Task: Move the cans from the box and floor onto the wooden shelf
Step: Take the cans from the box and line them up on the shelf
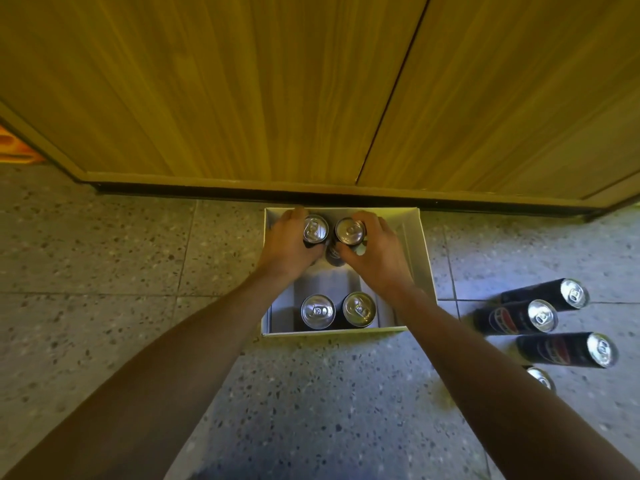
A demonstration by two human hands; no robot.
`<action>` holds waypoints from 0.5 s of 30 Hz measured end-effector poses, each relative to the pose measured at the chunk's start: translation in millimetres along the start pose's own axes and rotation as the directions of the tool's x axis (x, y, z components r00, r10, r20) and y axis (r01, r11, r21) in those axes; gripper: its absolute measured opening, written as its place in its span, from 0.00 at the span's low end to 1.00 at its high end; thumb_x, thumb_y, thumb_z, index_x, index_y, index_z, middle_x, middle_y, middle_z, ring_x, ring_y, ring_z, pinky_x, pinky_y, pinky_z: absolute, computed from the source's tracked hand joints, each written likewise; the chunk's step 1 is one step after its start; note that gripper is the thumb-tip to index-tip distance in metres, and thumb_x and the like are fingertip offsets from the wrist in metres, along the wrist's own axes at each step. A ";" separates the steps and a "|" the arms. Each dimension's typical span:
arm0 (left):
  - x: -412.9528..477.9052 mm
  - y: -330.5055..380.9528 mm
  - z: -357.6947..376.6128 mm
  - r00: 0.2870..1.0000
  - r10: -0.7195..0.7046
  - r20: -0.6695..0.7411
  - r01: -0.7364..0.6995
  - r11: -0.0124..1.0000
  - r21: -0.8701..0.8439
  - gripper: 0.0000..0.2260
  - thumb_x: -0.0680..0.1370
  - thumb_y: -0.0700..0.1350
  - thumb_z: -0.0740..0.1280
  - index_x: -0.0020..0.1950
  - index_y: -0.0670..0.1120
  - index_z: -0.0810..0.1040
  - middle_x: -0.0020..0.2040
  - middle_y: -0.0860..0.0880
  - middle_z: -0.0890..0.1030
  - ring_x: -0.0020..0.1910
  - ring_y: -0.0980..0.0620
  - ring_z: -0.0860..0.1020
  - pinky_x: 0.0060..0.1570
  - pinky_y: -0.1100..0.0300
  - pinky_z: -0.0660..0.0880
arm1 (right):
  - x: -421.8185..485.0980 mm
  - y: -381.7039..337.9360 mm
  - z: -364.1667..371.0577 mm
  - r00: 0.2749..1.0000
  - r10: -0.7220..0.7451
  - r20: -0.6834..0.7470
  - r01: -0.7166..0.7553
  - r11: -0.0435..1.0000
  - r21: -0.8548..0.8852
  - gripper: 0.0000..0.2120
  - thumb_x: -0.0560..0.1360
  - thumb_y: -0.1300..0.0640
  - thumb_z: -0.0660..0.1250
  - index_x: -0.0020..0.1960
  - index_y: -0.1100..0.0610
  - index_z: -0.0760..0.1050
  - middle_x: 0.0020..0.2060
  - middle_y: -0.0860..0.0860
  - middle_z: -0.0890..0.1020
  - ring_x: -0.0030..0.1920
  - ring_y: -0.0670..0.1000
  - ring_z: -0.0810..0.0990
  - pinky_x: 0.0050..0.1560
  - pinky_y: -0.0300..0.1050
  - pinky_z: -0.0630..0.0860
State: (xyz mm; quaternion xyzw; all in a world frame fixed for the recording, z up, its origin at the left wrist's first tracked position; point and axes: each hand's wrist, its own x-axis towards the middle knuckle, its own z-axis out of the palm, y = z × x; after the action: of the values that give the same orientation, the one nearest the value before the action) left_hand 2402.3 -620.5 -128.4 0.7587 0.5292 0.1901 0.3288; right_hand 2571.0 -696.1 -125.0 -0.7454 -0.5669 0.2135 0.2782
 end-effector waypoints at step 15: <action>-36.5 217.5 -263.5 0.998 0.018 0.066 -0.013 0.997 -0.072 0.20 0.61 0.48 0.79 0.50 0.49 0.77 0.46 0.49 0.81 0.43 0.47 0.80 0.38 0.53 0.76 | -25.9 -246.0 -245.7 0.995 -0.101 -0.022 0.101 0.995 0.000 0.25 0.66 0.44 0.74 0.60 0.51 0.77 0.51 0.49 0.82 0.46 0.49 0.81 0.41 0.48 0.80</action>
State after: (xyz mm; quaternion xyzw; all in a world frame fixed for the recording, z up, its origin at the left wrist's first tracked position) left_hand 2368.6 -624.5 213.5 0.7563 0.5049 0.1863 0.3719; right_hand 2541.2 -713.7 221.9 -0.7179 -0.6007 0.1913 0.2955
